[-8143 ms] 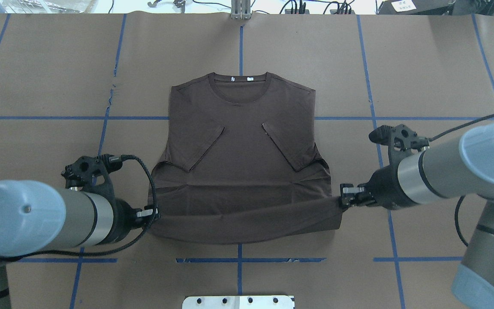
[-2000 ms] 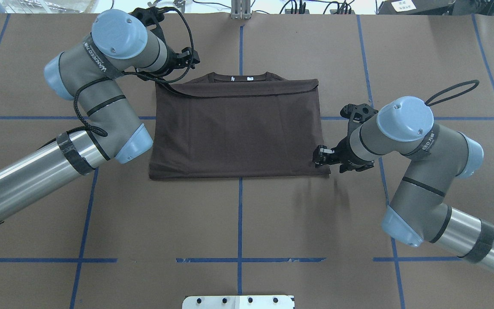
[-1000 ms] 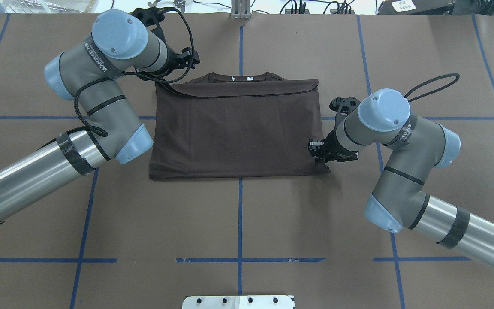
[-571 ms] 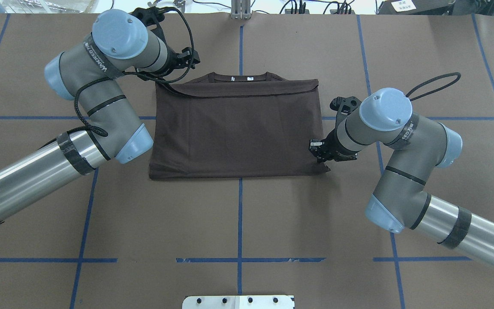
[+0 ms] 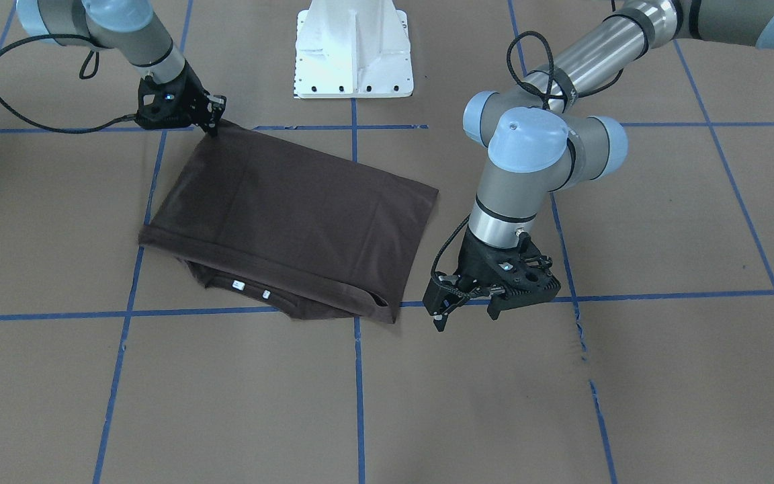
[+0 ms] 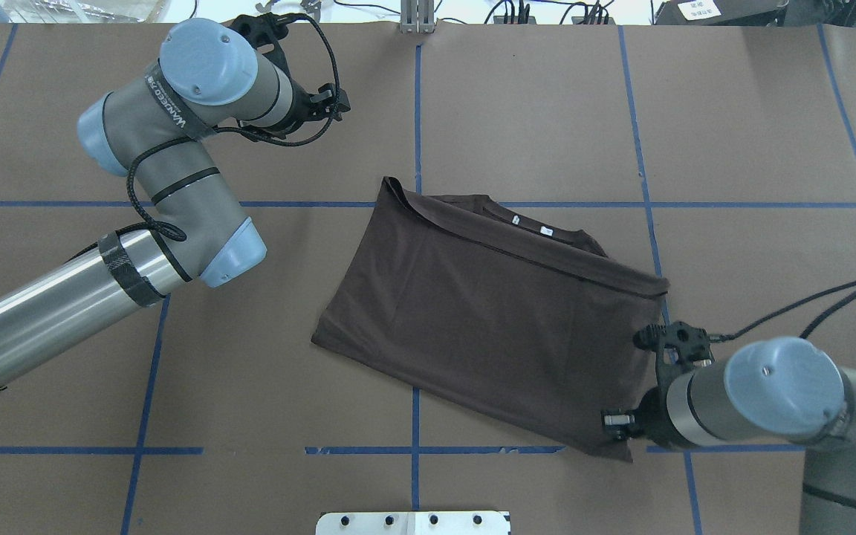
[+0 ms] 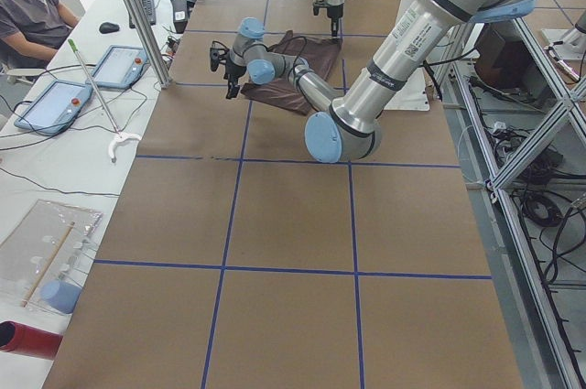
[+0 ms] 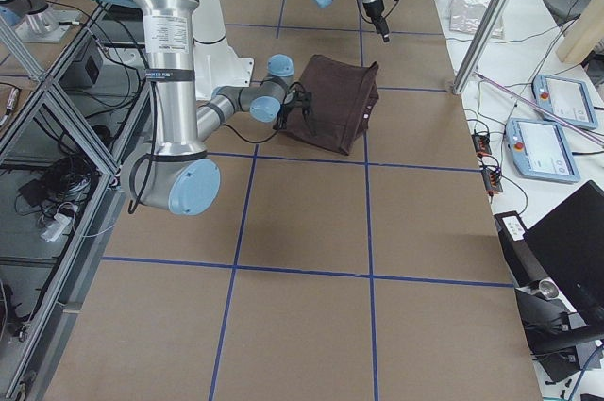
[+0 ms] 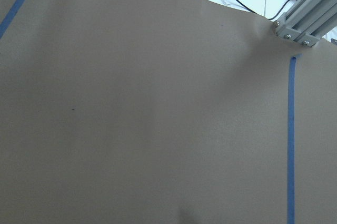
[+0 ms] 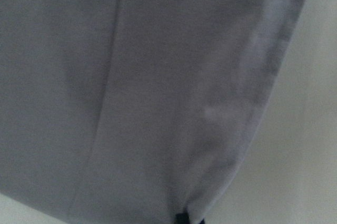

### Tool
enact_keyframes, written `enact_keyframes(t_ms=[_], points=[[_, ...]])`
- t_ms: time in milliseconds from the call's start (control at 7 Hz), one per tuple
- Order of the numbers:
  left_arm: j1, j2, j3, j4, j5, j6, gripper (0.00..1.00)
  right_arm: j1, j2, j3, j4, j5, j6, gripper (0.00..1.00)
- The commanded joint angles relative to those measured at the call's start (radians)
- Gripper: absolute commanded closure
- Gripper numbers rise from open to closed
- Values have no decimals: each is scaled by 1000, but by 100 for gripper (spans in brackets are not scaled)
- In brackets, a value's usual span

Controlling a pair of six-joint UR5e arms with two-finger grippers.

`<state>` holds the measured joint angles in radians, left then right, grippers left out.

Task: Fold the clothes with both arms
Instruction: 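Drag the folded shirt toward the robot with the right gripper, rotating it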

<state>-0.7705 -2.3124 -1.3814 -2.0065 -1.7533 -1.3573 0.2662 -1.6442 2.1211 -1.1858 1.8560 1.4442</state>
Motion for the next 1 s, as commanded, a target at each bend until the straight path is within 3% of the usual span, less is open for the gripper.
enact_keyframes(t_ms=[0, 143, 429, 571, 857], points=[[2, 14, -2, -21, 0, 1, 0, -250, -63, 80, 0, -154, 141, 100], [3, 18, -4, -31, -3, 1, 0, -261, -62, 95, 2, -173, 149, 1], [37, 62, -101, -14, -11, -2, 0, -167, -43, 115, 5, -181, 147, 0], [84, 155, -205, -6, -65, -67, 0, -84, 19, 111, 11, -176, 143, 0], [227, 218, -312, 20, -60, -377, 0, 75, 84, 109, 11, -169, 136, 0]])
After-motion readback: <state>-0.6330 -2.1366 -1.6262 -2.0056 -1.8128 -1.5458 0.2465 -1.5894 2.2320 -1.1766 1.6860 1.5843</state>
